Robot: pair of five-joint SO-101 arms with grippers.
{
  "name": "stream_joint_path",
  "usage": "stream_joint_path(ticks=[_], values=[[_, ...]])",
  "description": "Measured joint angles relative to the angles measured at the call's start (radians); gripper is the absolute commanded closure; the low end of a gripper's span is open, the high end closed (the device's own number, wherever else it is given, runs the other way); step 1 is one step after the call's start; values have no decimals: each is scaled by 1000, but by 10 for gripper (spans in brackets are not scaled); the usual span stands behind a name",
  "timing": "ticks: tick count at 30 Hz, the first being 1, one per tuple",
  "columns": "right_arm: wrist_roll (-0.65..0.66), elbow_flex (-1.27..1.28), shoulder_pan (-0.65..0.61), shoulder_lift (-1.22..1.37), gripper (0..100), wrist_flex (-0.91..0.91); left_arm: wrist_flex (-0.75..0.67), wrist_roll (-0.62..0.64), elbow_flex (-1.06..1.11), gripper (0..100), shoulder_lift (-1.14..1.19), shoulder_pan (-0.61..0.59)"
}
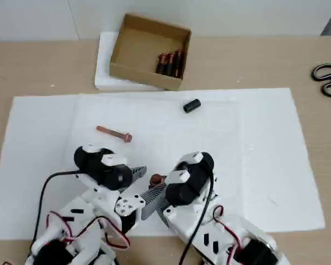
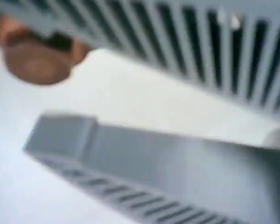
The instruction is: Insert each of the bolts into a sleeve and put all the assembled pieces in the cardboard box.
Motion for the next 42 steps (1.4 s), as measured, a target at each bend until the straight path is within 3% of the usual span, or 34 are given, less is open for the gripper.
stream_joint_path(ticks=[8, 12, 18, 24, 28, 36, 42], values=[[0, -2, 2, 0, 996, 0, 5, -17, -17, 804, 0, -8], [0, -3, 69, -2, 996, -2, 6, 8, -78, 806, 2, -28], [0, 2, 149, -2, 995, -2, -72, 38, -164, 808, 98, -256], [0, 23, 222, -2, 995, -2, -106, 74, -330, 856, 367, -445], [0, 23, 288, -2, 995, -2, -109, 124, -425, 1000, 517, -497], [12, 21, 410, 83, 995, -31, -83, 130, -543, 994, 684, -571], [12, -104, 485, 344, 995, -167, -55, 109, -592, 994, 724, -583]])
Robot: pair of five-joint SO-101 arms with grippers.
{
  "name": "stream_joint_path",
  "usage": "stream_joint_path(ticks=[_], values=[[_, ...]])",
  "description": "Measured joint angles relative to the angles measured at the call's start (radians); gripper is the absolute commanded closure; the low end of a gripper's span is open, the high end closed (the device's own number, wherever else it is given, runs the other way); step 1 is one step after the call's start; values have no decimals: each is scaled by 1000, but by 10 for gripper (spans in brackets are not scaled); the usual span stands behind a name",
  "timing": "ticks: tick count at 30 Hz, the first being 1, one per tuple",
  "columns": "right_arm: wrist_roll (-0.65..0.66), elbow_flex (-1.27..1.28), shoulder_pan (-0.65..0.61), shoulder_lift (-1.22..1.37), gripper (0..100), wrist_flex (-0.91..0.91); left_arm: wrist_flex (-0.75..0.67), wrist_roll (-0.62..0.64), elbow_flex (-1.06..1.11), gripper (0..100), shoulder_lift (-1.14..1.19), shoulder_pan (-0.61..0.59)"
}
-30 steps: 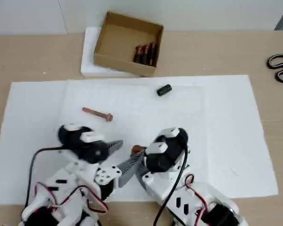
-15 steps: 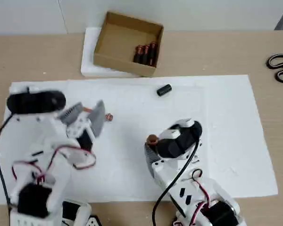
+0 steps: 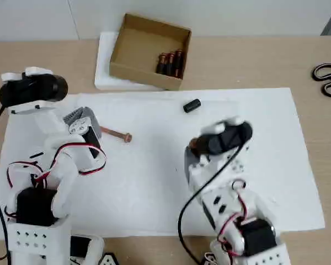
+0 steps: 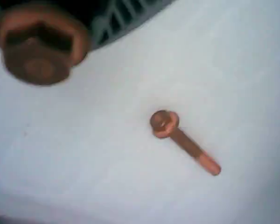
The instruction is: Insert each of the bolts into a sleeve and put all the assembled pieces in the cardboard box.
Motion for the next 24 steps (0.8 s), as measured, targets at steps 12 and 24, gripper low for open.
stream_joint_path(ticks=[12, 24], values=[[0, -422, 57, 730, 995, -195, 74, 95, -32, 994, 0, -2], [3, -1033, 71, 1478, 995, -295, 164, 107, -121, 994, 0, -2]])
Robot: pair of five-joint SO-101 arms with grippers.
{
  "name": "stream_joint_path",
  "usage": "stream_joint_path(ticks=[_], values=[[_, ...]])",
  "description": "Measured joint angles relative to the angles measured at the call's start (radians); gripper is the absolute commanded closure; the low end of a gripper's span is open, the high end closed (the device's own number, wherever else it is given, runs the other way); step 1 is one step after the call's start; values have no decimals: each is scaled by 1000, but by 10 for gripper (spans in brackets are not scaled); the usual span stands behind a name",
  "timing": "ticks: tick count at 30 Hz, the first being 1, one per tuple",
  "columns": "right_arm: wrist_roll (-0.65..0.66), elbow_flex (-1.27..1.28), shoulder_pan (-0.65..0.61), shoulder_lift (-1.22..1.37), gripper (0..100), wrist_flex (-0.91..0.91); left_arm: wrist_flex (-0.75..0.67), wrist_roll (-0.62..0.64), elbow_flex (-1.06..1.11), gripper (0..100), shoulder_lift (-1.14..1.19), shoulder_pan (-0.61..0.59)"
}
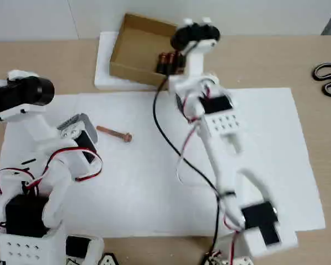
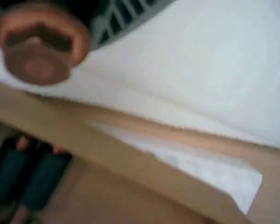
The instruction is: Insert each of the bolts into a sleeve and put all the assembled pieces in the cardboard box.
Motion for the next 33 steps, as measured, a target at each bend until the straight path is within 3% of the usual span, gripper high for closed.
stream_joint_path(ticks=[18, 24, 33], values=[[0, -1148, 9, 968, 995, -35, 0, 0, 0, 994, 0, 0], [0, -1413, -3, 1128, 995, -35, 0, 0, 0, 994, 0, 0], [44, -1542, -75, 1163, 995, -35, 0, -28, 0, 994, 0, 0]])
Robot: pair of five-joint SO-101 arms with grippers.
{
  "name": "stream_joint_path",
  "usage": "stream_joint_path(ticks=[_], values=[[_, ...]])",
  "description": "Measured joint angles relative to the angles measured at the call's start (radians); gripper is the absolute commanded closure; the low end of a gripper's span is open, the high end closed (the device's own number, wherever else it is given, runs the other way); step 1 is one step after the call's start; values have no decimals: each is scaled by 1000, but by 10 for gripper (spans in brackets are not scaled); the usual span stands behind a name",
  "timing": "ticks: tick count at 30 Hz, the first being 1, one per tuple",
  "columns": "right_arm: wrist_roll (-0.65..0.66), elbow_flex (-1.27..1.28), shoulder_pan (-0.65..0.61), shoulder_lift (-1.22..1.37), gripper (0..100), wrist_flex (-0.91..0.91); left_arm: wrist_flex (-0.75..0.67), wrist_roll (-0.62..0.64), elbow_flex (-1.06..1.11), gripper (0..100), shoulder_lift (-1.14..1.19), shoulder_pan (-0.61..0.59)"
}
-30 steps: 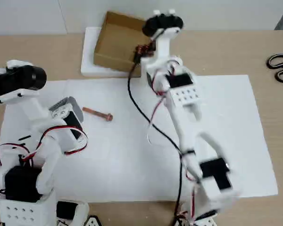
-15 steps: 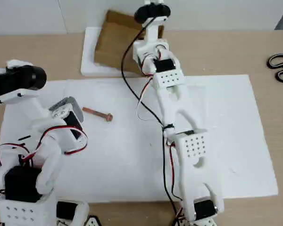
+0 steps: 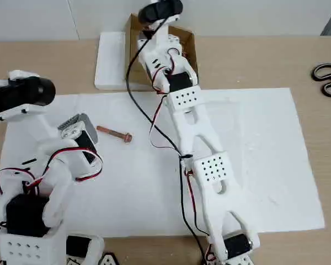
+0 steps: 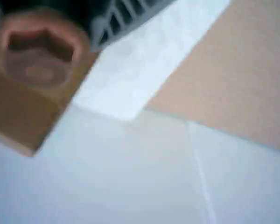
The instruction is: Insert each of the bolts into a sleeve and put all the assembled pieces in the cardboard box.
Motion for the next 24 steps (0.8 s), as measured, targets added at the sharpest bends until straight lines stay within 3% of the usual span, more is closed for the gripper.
stream_joint_path(ticks=[9, 16, 24], values=[[74, -6, 0, 49, 991, 0, 0, -54, 0, 994, 0, 0], [77, -6, 0, 48, 815, 0, -12, -64, 0, 994, 0, 0], [77, -8, 8, 48, 850, 0, -12, -64, 0, 994, 0, 0]])
